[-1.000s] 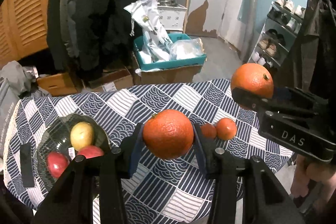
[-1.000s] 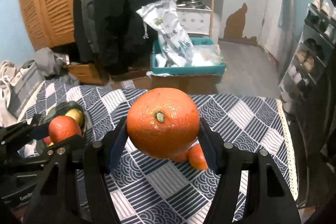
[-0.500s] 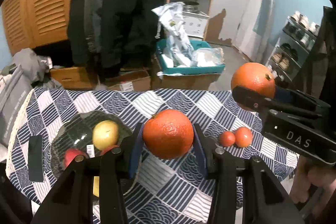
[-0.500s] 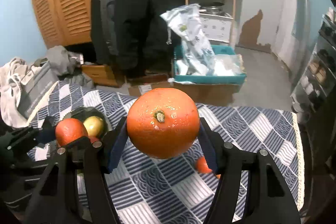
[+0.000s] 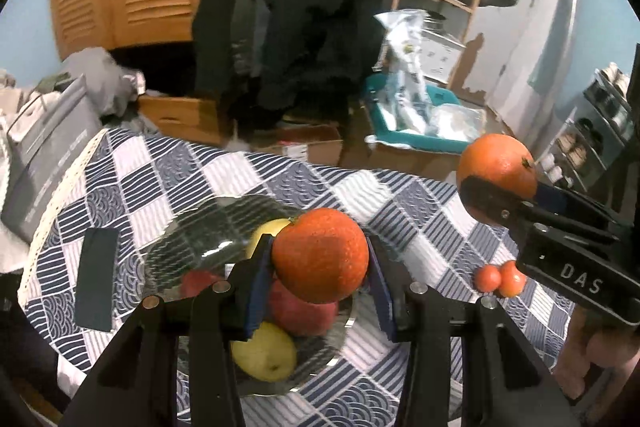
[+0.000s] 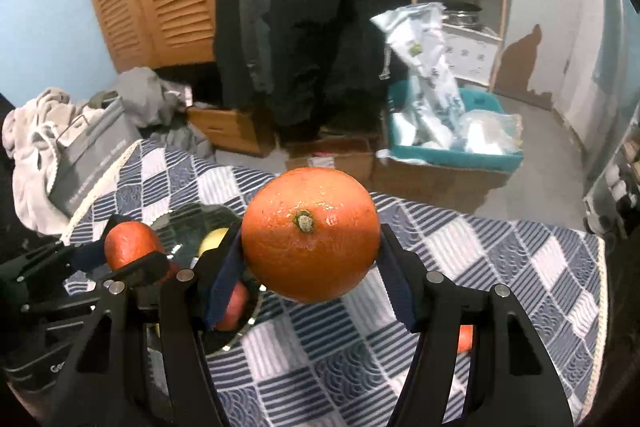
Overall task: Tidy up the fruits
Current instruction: 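Lower the orange into the bowl with left tool while right tool lowers its orange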
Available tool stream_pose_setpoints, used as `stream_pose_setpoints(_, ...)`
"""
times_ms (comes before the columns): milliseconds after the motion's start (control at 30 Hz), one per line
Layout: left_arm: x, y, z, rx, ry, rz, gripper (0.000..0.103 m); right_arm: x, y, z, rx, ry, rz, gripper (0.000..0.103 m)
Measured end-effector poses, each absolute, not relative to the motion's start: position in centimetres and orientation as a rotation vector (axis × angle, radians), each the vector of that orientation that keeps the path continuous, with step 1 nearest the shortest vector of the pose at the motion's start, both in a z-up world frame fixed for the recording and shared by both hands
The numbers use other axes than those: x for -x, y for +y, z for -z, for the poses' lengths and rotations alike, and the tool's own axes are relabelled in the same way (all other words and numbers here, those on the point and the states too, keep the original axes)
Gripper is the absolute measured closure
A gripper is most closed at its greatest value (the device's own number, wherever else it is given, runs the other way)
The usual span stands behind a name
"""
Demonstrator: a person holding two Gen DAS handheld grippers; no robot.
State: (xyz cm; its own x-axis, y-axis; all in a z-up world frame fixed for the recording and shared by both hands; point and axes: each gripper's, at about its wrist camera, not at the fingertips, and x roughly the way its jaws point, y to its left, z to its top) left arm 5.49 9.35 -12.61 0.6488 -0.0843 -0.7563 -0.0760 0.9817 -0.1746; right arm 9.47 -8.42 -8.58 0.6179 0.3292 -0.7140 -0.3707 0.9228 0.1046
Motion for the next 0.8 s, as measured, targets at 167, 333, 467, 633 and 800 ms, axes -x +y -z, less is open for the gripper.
stream_pose_setpoints(167,-6.0,12.5,14.1,0.230,0.893,-0.052,0.057,-10.3,-5.7,9.8,0.061,0.839,-0.445,0.038)
stream_pose_setpoints(333,-6.4,14.9,15.4,0.251,0.917,-0.083,0.057,-10.8,-3.2,11.1,0.091,0.866,-0.479,0.038)
stream_pose_setpoints(467,-6.9,16.3,16.7,0.277,0.942,-0.100,0.057,-11.1,-1.7,12.3,0.111,0.891,-0.497,0.038)
stream_pose_setpoints(633,-7.3,17.0,18.1,0.295,0.973,-0.103,0.057,-11.6,-0.4,13.7,0.120,0.926,-0.511,0.038)
stream_pose_setpoints(800,-7.6,17.4,19.0,0.305,0.999,-0.104,0.057,-11.9,0.5,14.5,0.129,0.949,-0.523,0.038)
